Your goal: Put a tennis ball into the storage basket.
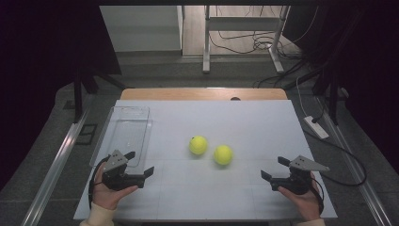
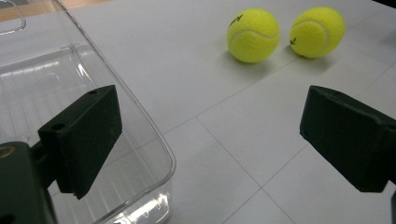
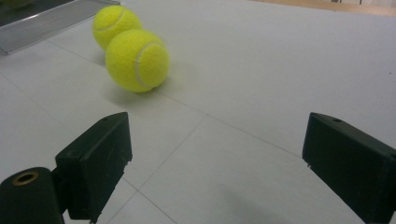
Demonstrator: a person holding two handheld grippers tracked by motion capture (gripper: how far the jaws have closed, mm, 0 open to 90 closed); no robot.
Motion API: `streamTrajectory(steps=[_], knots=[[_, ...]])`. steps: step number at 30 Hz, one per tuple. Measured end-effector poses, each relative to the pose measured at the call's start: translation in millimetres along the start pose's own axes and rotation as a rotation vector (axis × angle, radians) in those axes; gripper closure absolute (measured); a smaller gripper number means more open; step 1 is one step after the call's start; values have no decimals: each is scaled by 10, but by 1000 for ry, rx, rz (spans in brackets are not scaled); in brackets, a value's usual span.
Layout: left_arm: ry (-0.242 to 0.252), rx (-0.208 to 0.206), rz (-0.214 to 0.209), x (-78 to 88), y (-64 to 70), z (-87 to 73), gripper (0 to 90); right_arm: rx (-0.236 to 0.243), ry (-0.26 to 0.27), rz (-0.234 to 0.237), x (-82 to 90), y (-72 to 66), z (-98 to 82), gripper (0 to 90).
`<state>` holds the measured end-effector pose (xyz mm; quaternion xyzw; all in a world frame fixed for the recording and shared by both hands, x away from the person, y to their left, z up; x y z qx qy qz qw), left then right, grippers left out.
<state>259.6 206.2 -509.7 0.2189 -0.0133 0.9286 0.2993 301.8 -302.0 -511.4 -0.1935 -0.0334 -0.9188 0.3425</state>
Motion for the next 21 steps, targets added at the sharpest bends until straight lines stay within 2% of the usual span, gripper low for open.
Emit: streamTrajectory(steps=[8, 19, 21], knots=[[-4, -14, -6, -13, 14, 12, 67, -4, -1, 7, -3, 3, -15, 84], [-4, -2, 5, 30, -9, 8, 66, -8, -20, 20, -77, -2, -49, 89], [10, 4, -2, 58, 2, 13, 68, -10, -22, 17, -84, 4, -51, 89]])
Point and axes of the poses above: each handheld gripper's, and its own axes: x roughly backward along the jaws, z roughly out of its top, y roughly to its right, the point moved 3 cm from there along -x, roughly forward along the jaws, and after that the axes turned 6 degrees about y, right-handed, at the moved point
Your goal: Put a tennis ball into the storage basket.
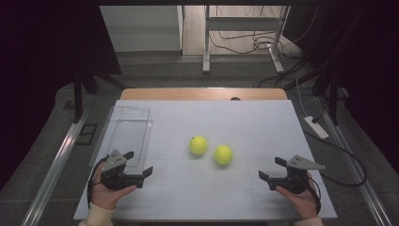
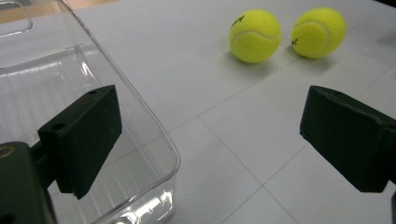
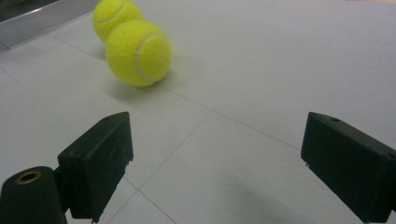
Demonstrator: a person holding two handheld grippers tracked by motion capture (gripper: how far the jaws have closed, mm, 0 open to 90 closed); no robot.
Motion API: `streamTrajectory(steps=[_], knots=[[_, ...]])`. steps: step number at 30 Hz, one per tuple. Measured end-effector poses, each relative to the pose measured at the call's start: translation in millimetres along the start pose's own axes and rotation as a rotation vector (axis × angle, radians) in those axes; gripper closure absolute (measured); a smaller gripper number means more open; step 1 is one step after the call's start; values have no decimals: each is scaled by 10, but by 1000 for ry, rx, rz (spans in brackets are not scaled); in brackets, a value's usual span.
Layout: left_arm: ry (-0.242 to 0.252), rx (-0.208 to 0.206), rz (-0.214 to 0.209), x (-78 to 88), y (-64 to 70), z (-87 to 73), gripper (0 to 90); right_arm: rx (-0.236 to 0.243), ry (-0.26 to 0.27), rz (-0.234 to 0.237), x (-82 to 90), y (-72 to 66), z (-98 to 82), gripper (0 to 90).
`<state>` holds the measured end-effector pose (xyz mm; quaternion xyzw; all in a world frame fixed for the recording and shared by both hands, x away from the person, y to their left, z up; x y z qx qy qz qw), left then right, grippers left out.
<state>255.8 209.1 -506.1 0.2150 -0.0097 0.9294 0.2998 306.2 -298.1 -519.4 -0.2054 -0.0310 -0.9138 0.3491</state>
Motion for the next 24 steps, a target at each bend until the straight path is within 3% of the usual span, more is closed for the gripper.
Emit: streamTrajectory(steps=[7, 17, 24], knots=[[-14, -8, -5, -31, 31, -21, 69, -28, 21, -10, 25, 16, 17, 95], [-8, -10, -16, -42, 34, 37, 75, -7, 11, 5, -5, -35, 20, 95], [0, -8, -25, -25, 56, 121, 80, -19, 22, -1, 11, -26, 37, 96]])
Point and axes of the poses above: each handheld gripper's, and its own axes: x roughly backward along the jaws, z roughly out of its top, y roughly to its right, the point moved 3 cm from there along -x, roughly forward along the jaws, and after that the axes turned 6 degrees about y, right-handed, at the moved point
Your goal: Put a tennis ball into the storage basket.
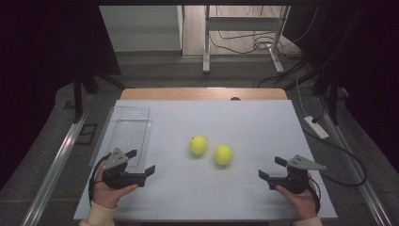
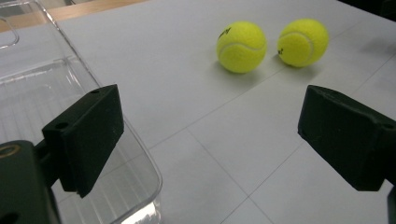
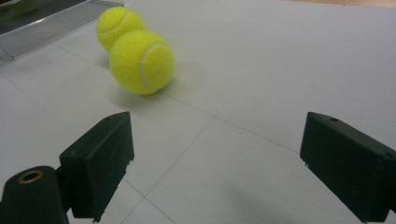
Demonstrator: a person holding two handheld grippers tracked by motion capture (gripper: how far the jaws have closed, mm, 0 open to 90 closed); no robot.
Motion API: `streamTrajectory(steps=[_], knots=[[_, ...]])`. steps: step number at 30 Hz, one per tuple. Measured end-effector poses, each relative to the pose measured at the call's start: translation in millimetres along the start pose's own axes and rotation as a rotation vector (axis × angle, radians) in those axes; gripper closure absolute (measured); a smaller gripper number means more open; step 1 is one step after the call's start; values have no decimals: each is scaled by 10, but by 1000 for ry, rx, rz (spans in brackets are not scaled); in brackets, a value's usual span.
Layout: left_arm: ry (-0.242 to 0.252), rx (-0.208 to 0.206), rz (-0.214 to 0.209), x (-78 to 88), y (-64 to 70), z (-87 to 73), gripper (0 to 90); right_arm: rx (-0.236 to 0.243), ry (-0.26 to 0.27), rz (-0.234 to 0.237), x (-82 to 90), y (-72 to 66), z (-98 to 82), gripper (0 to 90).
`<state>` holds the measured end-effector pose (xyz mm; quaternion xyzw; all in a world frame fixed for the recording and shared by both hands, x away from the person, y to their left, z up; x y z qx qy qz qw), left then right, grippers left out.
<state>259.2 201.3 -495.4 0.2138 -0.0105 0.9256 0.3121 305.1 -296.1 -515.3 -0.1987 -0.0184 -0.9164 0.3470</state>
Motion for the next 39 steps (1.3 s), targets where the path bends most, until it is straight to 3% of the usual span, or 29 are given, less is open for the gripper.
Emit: streamTrajectory(steps=[24, 39], knots=[[-43, -38, -56, -245, 168, 251, 90, -14, -9, -14, 7, 36, -48, 100], [-78, -61, -92, -396, 270, 295, 90, -2, -18, -19, -12, 34, -59, 102]])
Point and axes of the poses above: each handheld gripper's, and its own axes: x roughly backward along the jaws, z roughly out of its top, y roughly to its right, the point moved 3 cm from there along -x, roughly forward along the jaws, and after that the axes turned 6 degrees about y, right-handed, at the moved point
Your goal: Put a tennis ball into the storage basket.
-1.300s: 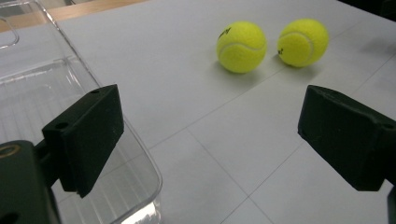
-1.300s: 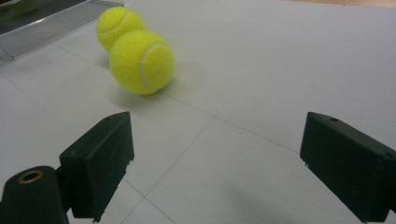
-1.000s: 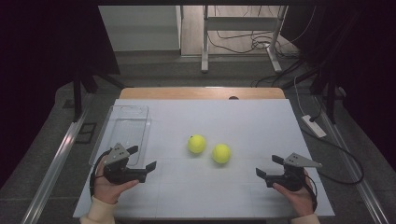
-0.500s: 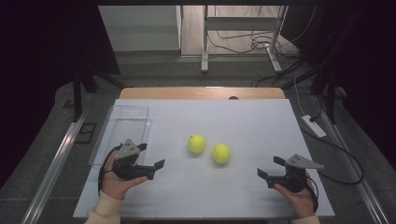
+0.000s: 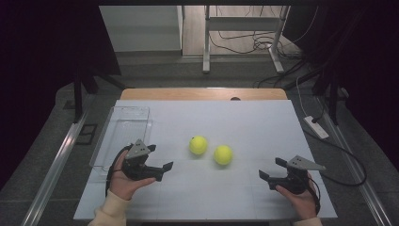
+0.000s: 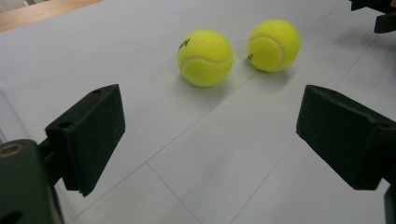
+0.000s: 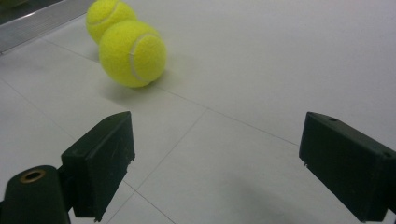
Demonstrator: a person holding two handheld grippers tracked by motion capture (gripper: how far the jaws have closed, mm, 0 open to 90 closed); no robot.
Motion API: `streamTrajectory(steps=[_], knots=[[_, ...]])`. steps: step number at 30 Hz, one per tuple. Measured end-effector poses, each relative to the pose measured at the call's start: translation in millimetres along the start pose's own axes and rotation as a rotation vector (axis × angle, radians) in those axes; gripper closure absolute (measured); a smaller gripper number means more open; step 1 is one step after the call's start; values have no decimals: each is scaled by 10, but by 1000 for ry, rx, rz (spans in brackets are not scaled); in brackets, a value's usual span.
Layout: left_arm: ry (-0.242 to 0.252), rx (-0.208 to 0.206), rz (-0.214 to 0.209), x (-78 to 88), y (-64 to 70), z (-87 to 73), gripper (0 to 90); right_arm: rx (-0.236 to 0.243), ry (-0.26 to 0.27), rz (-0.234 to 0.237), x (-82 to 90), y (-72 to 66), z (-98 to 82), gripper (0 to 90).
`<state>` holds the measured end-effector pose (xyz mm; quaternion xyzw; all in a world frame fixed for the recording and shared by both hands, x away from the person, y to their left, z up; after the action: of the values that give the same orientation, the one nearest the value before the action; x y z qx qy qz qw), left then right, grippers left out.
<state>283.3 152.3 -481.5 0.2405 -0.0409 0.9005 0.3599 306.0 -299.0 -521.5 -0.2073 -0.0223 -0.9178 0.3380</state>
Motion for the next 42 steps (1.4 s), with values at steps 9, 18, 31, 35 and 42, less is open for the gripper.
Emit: streamTrajectory(steps=[9, 18, 31, 35, 42], knots=[[5, 6, -21, -58, 24, 83, 90, 5, -6, -4, 0, -2, -7, 103], [-7, 11, -39, -166, 91, 183, 93, 3, -6, -6, 2, 3, -11, 104], [-39, 0, -65, -367, 131, 322, 97, 1, -6, -10, 3, 18, -17, 105], [-45, -6, -75, -431, 150, 362, 97, 1, -5, -11, 5, 18, -17, 106], [-48, -14, -90, -512, 182, 416, 97, 3, -7, -16, -2, 22, -22, 106]])
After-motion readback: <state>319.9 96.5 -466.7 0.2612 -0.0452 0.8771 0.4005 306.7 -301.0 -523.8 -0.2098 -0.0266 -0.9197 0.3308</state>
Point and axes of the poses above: each handheld gripper's, and its own axes: x roughly backward along the jaws, z roughly out of its top, y roughly to its right, the point moved 3 cm from there along -x, roughly forward along the jaws, and after that the axes turned 6 degrees about y, right-handed, at the moved point
